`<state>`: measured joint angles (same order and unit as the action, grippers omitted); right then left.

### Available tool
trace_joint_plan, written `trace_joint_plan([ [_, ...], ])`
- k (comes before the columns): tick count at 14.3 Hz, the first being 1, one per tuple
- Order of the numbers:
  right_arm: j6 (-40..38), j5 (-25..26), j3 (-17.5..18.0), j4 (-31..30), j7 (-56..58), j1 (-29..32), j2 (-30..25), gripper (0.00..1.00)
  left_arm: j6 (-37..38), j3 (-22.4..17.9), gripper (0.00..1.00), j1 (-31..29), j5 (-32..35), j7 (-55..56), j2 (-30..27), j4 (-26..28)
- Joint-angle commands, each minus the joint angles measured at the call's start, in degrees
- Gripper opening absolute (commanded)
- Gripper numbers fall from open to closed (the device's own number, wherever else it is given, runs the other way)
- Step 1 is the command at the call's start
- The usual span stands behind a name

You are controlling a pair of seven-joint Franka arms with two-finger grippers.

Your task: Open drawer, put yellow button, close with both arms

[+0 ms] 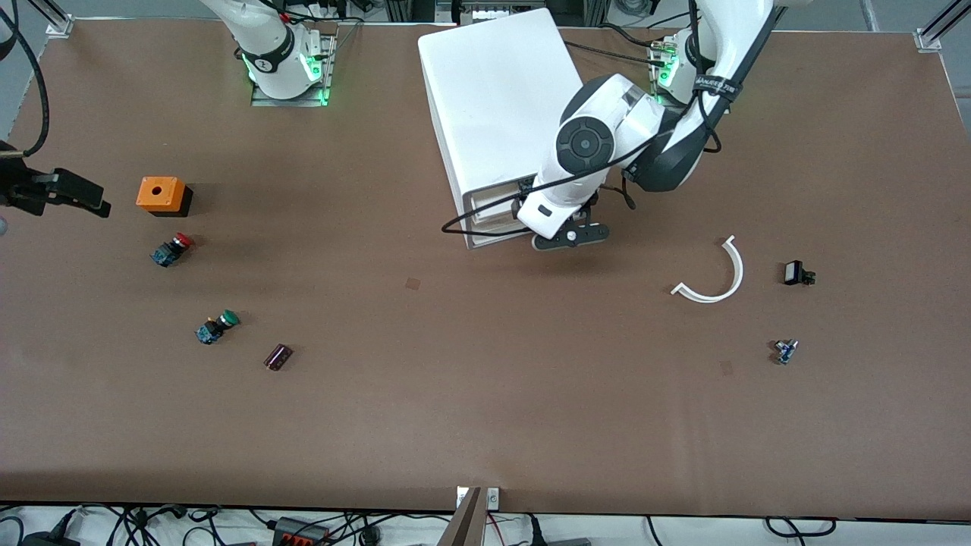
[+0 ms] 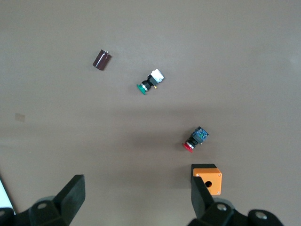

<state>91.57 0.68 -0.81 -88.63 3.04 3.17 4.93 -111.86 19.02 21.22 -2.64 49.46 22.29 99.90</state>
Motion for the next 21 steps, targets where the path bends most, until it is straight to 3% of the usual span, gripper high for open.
trace_joint_plan([
  [1, 1.16, 0.99, 0.63, -2.08, 0.39, 0.00, -1.85, 1.00, -0.55, 0.84, 1.00, -0.21, -1.23, 0.55, -2.77, 3.72],
  [15, -0.95, 0.82, 0.54, -1.81, -0.31, -0.09, -2.73, 1.00, 0.07, 1.29, 1.00, -1.08, 1.04, -2.69, -2.77, 2.76],
  [18, -1.04, 0.73, 0.54, -1.81, -0.14, -0.01, -2.64, 1.00, 1.03, 1.63, 1.00, -6.17, 9.30, -6.21, -3.82, 0.30],
  [21, -1.04, 0.73, 0.46, -1.81, 0.04, -0.01, -2.47, 1.00, 5.49, 1.11, 1.00, -11.36, 9.67, -13.32, -4.00, -5.13],
])
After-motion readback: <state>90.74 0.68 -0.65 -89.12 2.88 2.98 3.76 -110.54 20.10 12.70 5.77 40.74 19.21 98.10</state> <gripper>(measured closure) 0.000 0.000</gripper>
